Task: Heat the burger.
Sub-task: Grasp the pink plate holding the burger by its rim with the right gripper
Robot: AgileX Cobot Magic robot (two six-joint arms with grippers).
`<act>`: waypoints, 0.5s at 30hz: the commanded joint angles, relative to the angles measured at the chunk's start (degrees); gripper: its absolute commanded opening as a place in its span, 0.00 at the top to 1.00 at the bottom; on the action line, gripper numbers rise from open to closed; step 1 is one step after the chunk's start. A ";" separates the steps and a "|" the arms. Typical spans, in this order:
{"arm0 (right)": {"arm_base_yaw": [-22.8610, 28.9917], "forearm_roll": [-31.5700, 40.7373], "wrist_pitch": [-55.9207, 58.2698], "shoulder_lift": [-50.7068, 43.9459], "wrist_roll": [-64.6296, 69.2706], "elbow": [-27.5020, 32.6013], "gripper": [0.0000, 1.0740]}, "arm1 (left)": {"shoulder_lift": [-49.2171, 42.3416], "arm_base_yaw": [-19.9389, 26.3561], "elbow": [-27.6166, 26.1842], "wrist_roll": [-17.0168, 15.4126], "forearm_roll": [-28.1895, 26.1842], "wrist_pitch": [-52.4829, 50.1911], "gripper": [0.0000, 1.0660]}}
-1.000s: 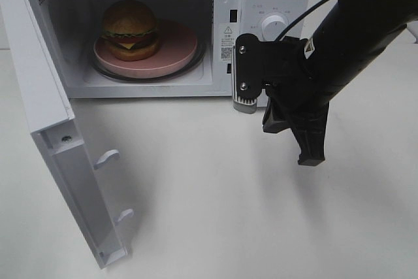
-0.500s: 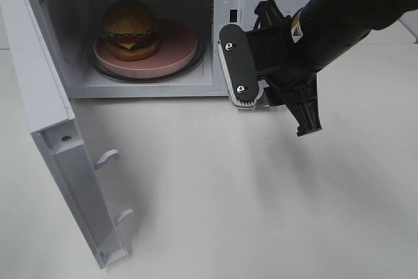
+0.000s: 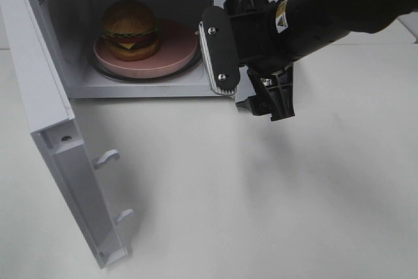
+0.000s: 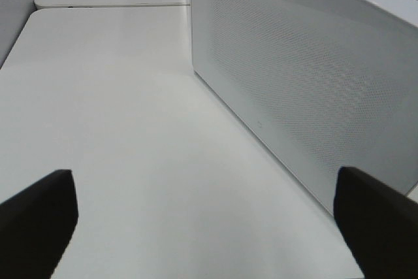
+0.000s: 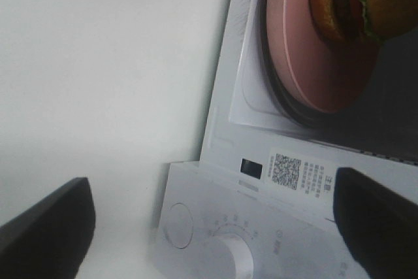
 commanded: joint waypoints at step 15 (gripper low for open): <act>2.52 -3.15 -0.46 12.55 3.84 -13.64 0.13 | -0.40 -0.23 0.11 -0.17 0.00 0.17 0.06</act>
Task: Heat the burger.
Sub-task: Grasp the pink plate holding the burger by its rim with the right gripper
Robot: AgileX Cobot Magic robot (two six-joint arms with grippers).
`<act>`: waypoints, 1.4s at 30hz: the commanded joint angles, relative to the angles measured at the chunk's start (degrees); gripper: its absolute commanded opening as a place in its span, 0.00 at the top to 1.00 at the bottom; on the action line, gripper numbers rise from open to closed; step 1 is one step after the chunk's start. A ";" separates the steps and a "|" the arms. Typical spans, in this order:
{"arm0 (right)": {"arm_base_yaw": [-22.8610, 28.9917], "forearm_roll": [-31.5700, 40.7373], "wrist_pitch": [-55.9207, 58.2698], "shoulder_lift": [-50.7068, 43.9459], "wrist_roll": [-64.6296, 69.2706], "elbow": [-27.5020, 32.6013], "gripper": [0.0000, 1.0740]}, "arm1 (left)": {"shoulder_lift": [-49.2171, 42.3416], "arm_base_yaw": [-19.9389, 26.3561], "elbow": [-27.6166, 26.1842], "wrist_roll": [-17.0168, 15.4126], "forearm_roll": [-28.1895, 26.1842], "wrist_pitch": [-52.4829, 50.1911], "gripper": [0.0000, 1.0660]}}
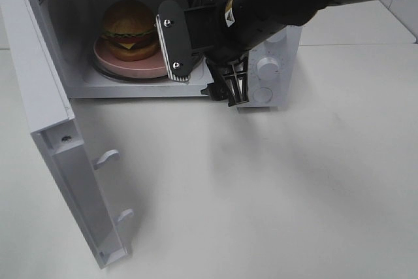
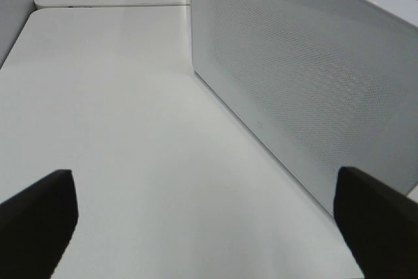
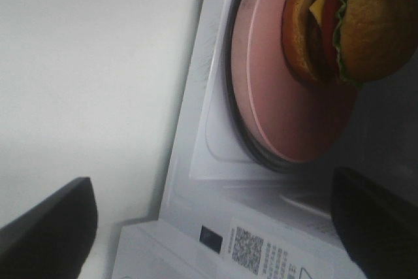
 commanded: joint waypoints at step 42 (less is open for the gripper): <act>-1.26 1.49 0.23 31.11 2.69 -32.31 0.20 | -0.40 -0.23 0.11 -0.17 0.46 0.17 0.06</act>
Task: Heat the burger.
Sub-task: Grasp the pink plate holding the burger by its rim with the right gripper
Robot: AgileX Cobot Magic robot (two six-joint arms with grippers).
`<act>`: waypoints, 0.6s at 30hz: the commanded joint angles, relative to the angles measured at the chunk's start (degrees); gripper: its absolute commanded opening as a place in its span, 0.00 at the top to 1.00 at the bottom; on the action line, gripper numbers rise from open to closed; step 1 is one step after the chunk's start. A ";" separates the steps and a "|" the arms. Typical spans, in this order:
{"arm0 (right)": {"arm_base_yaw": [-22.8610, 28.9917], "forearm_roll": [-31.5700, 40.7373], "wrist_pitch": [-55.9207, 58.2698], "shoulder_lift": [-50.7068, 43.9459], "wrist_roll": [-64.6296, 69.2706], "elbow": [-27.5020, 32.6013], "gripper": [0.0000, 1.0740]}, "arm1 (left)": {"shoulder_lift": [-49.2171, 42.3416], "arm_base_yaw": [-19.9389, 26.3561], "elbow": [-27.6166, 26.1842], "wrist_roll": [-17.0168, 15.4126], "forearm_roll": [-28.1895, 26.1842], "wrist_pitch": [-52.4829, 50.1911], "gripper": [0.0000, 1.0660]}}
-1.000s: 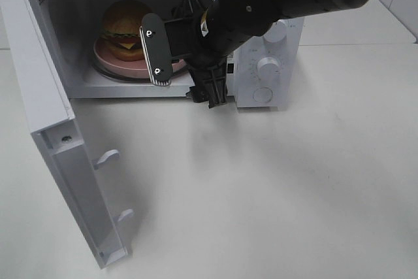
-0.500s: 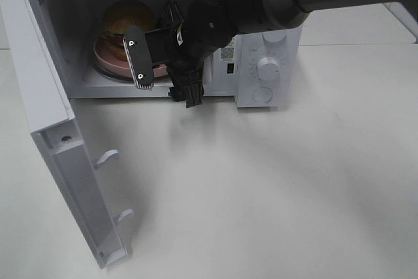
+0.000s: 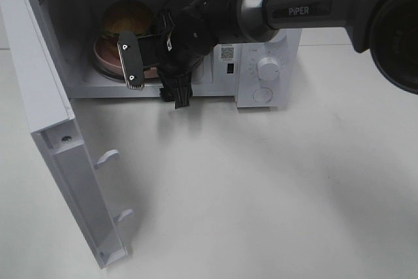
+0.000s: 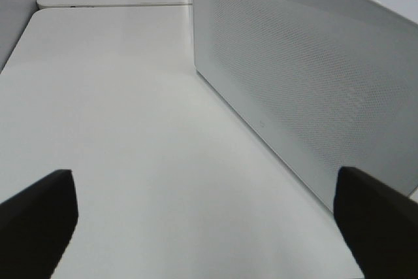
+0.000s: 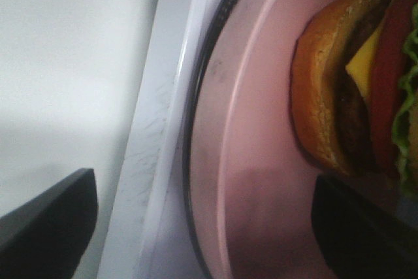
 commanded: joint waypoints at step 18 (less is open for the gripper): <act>-2.52 3.27 0.29 6.13 0.80 -6.36 0.25 | -0.40 -0.23 0.11 -0.11 0.11 0.17 0.06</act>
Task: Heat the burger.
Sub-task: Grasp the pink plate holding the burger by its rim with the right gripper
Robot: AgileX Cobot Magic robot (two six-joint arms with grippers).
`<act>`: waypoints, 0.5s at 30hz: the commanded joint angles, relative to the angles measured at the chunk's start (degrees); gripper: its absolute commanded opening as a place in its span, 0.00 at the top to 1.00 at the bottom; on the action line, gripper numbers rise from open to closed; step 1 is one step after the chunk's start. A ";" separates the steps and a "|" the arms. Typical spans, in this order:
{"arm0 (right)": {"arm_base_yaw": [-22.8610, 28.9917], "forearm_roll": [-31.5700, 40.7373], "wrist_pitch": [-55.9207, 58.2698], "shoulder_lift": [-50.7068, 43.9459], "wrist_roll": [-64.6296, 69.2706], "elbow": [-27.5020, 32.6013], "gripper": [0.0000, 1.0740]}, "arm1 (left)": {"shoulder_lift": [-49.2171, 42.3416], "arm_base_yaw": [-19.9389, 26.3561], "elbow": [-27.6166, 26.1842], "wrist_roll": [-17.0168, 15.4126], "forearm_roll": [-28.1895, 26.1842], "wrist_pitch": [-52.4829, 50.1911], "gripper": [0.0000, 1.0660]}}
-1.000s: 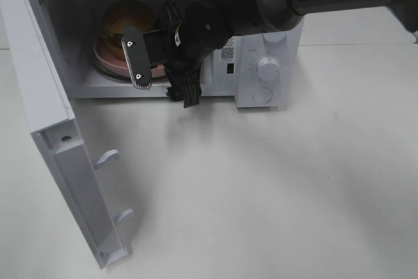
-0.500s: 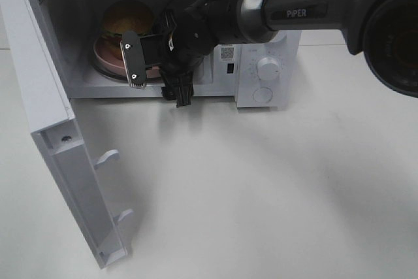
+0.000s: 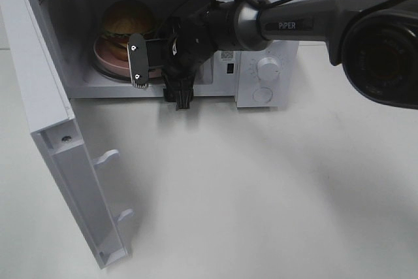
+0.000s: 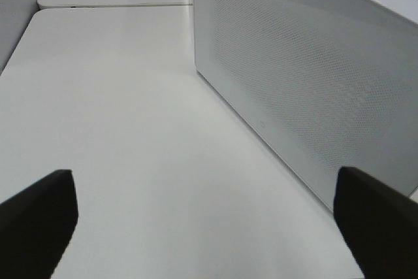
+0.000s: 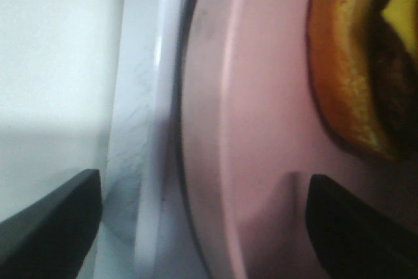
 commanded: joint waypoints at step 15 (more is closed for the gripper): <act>0.34 0.80 2.41 -0.29 -0.06 -1.15 0.93 | -0.40 -0.23 0.11 -0.11 0.06 0.17 0.06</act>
